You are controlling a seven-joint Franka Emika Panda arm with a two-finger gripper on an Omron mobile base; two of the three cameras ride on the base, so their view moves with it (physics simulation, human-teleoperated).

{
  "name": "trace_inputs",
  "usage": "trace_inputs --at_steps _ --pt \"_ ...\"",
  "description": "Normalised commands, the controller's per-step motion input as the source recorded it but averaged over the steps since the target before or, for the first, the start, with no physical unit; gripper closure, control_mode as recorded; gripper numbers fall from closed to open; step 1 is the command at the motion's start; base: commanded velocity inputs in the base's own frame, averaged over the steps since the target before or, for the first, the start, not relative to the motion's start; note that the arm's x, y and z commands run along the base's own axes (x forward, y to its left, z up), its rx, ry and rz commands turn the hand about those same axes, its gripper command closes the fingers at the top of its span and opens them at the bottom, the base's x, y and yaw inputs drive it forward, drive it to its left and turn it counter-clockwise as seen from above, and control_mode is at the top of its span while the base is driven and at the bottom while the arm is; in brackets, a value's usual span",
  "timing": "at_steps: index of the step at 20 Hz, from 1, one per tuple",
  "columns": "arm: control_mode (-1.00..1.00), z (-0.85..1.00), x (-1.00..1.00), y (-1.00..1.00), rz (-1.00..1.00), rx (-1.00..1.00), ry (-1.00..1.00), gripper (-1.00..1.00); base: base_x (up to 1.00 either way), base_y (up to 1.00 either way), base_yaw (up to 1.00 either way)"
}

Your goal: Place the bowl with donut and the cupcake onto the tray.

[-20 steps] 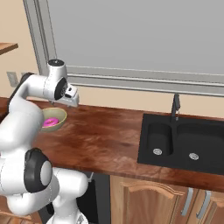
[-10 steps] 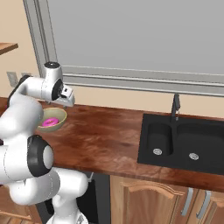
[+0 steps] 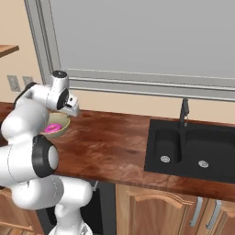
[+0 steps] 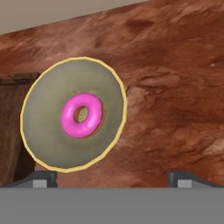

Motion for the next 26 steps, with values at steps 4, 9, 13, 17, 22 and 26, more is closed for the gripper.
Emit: trace_inputs --at_steps 4,9,13,17,22,26 --pt "-1.00 -0.26 0.01 0.00 0.00 0.06 0.00 -1.00 0.00 0.00 0.00" --pt "-1.00 -0.27 0.00 0.00 -0.01 0.04 0.00 -1.00 0.00 0.00 0.00" --pt "-1.00 -0.33 0.00 0.00 -0.02 0.03 0.00 -1.00 0.00 0.00 0.00" --pt "-1.00 -0.34 0.04 0.01 -0.02 0.01 0.00 -1.00 0.00 0.00 0.00" --pt "-1.00 -0.26 0.15 0.05 -0.03 0.00 0.00 -1.00 0.00 0.00 0.00" --pt "-1.00 -0.19 0.24 0.13 -0.04 0.00 0.00 -1.00 0.00 0.00 0.00"
